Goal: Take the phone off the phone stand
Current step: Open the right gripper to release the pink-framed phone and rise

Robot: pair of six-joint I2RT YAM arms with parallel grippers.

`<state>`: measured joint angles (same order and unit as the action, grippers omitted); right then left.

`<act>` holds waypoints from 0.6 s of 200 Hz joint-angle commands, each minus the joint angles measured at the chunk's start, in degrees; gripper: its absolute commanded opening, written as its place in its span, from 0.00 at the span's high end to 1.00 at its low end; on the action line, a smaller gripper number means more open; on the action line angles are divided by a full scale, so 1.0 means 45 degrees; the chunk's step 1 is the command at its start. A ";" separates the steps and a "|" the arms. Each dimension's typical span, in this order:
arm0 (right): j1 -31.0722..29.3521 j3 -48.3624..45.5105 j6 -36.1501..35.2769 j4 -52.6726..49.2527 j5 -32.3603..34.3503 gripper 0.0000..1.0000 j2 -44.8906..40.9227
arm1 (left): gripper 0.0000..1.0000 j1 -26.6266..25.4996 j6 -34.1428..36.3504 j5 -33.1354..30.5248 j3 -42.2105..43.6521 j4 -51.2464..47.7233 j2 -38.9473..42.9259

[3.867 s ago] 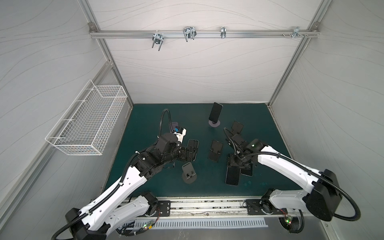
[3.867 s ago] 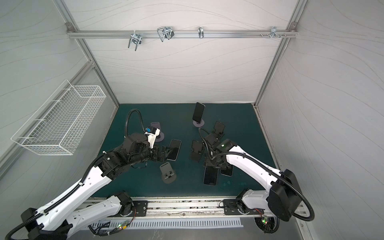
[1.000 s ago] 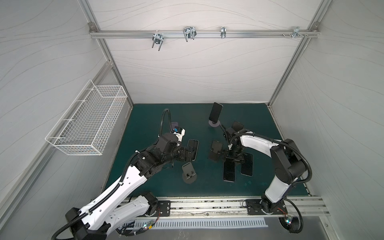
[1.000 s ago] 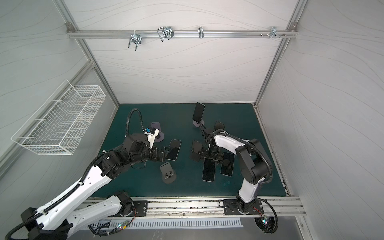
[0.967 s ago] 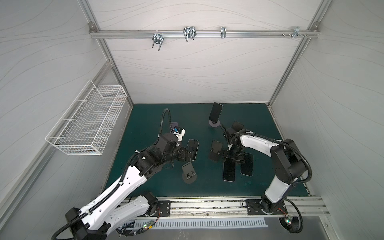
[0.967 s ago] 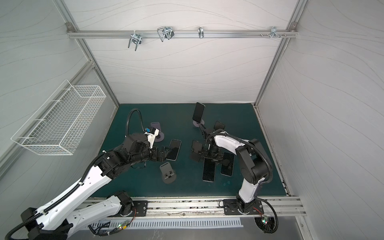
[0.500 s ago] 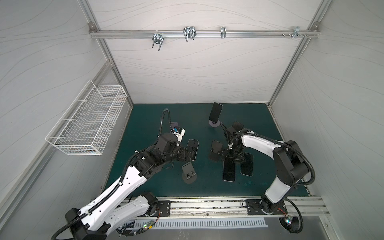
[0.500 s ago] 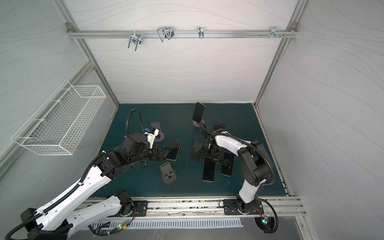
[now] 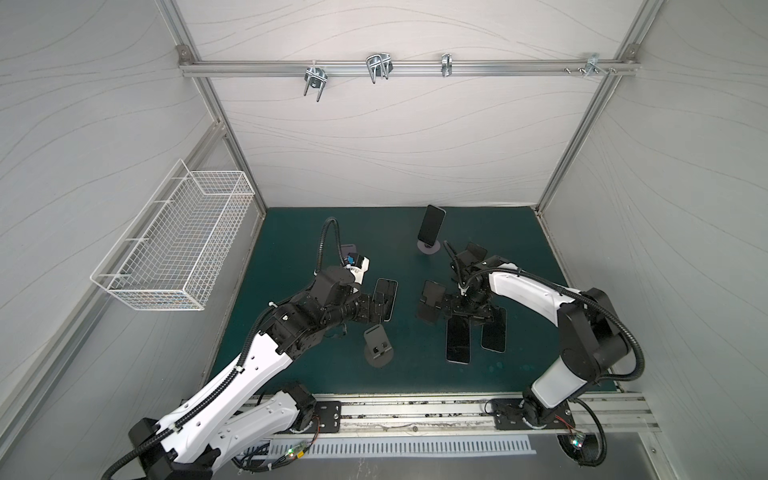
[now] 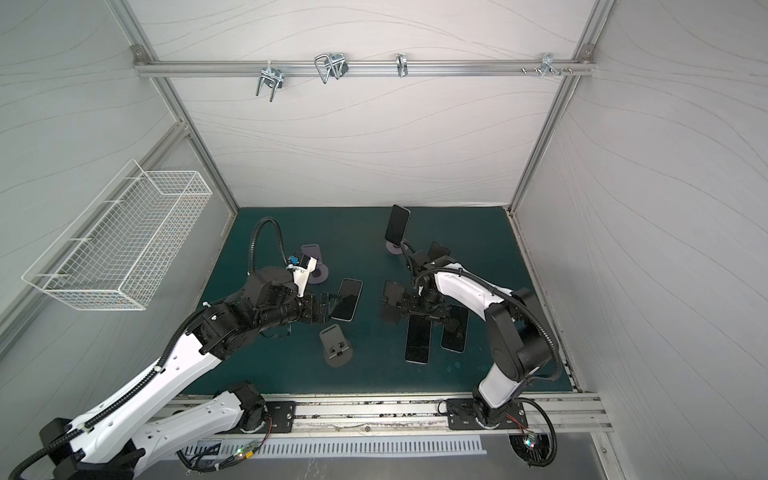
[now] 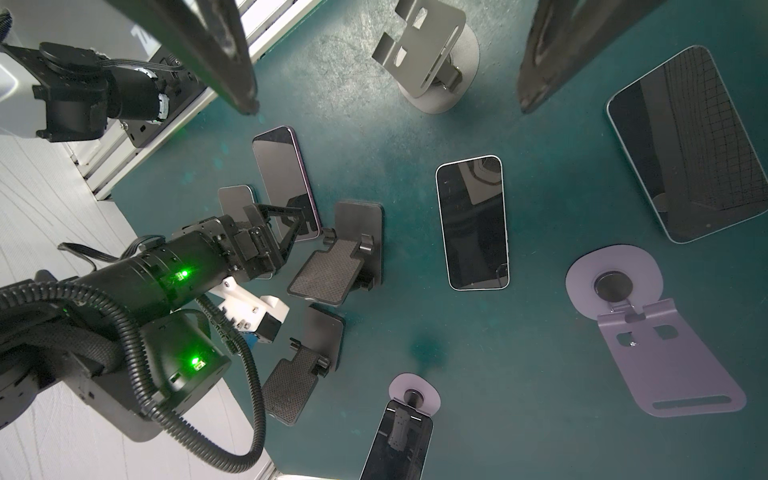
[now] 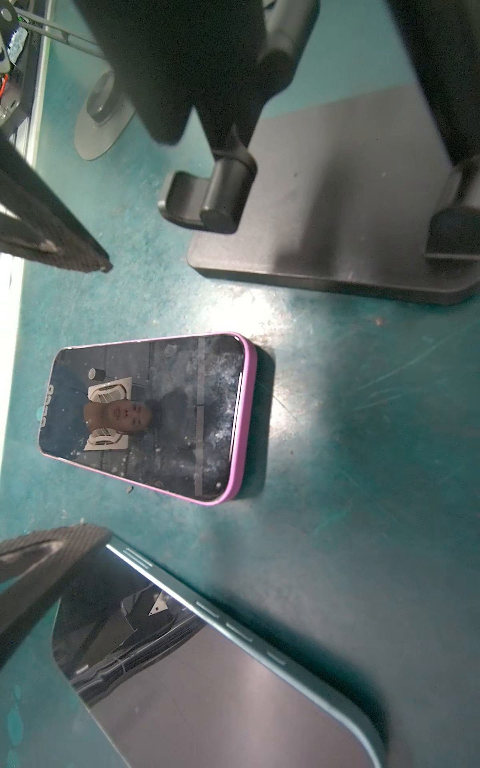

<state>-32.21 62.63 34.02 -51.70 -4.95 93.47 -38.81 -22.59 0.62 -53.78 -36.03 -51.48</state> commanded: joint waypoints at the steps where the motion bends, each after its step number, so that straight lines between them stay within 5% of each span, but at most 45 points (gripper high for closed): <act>1: 0.0049 0.0122 -0.0019 -0.0533 0.0156 0.07 -0.0440 | 0.02 -0.0066 0.0020 -0.0154 -0.0246 0.0425 -0.0004; 120: 0.0048 -0.0051 -0.0430 -0.0938 0.0328 0.14 -0.1544 | 0.02 -0.0053 -0.0095 -0.0062 -0.0792 0.0048 -0.0467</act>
<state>-32.21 62.61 33.17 -52.93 -4.51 88.99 -38.81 -22.63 0.62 -53.87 -36.16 -52.82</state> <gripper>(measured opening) 0.859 0.979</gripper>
